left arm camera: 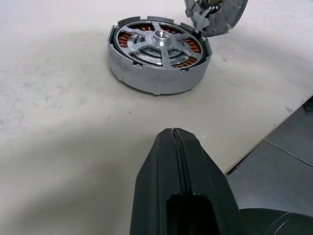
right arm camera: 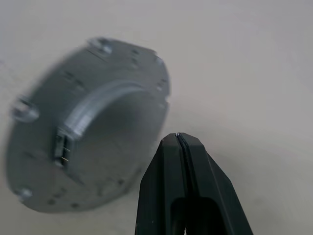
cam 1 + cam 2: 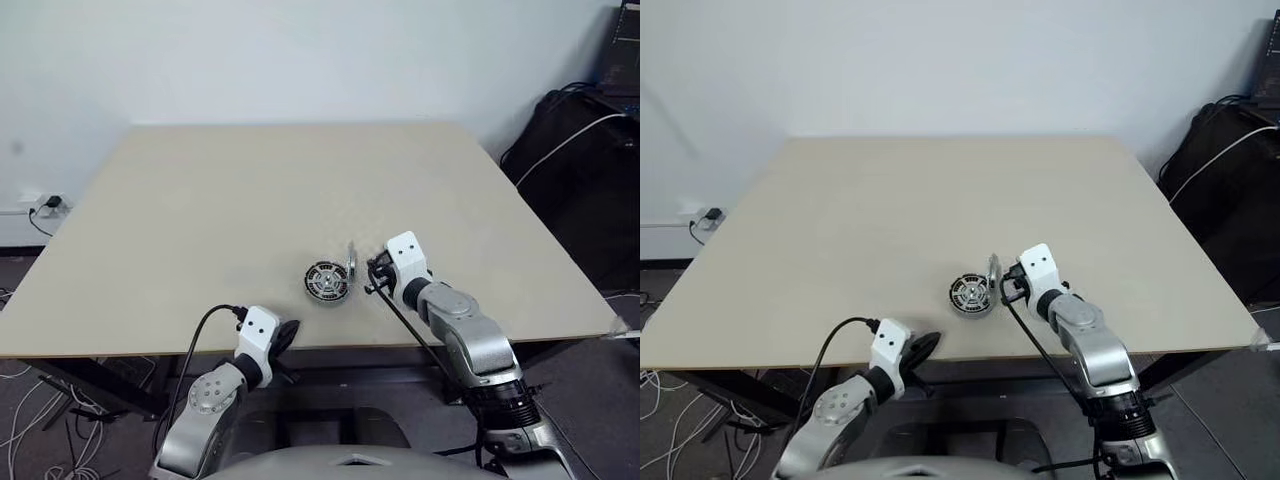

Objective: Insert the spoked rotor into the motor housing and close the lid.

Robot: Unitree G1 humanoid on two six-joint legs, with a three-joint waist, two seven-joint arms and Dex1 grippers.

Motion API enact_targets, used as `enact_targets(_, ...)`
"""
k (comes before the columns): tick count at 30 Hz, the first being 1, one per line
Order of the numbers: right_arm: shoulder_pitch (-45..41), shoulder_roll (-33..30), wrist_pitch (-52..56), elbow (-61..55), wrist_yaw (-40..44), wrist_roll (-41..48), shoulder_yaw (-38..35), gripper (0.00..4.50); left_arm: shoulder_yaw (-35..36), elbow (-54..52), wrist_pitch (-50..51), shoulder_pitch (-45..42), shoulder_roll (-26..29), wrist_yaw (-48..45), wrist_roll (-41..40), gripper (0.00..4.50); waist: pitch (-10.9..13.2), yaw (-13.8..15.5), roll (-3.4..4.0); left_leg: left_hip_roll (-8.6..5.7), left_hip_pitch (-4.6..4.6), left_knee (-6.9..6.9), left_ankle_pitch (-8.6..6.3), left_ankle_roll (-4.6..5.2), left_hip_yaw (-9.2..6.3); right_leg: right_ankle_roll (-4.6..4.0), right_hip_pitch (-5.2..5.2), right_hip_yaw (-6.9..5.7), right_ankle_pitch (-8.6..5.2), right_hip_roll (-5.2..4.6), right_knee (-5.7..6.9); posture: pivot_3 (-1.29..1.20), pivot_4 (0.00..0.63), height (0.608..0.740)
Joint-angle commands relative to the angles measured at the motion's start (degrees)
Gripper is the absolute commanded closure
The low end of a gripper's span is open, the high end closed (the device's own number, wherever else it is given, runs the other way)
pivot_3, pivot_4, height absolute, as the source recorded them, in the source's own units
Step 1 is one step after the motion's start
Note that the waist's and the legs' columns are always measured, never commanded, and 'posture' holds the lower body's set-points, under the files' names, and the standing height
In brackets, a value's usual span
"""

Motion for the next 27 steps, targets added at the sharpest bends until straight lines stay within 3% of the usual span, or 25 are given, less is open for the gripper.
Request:
enact_targets(1,-1.21,1.20,-0.93,-2.73,1.18,1.52,0.49,4.47,0.31,0.05,-2.02,-0.72,0.06,-0.50,-0.25,4.50,0.00,0.01,0.00,0.00,-0.01,0.00,0.00,0.00,0.00,0.00,0.00,0.00,0.00,0.00,-0.01,0.00,0.000,0.740)
enact_targets(13,-3.92,4.28,-2.03,0.82,2.40,1.12,4.10,4.47,1.65,3.42,-5.46,-0.02,0.20,-0.48,-0.07,4.50,-0.01,-0.05,-0.01,0.00,0.00,0.00,-0.01,0.01,0.00,0.00,0.00,0.00,0.00,-0.01,-0.01,0.00,0.000,0.740)
enact_targets(27,-6.39,8.07,-5.59,14.43,2.73,-2.45,9.21,4.47,1.81,3.23,-6.19,0.52,-0.27,0.15,0.53,4.50,-0.07,-0.10,-0.04,0.00,0.01,0.00,0.00,0.00,0.02,0.00,0.00,0.01,0.01,-0.01,0.01,0.00,0.000,0.740)
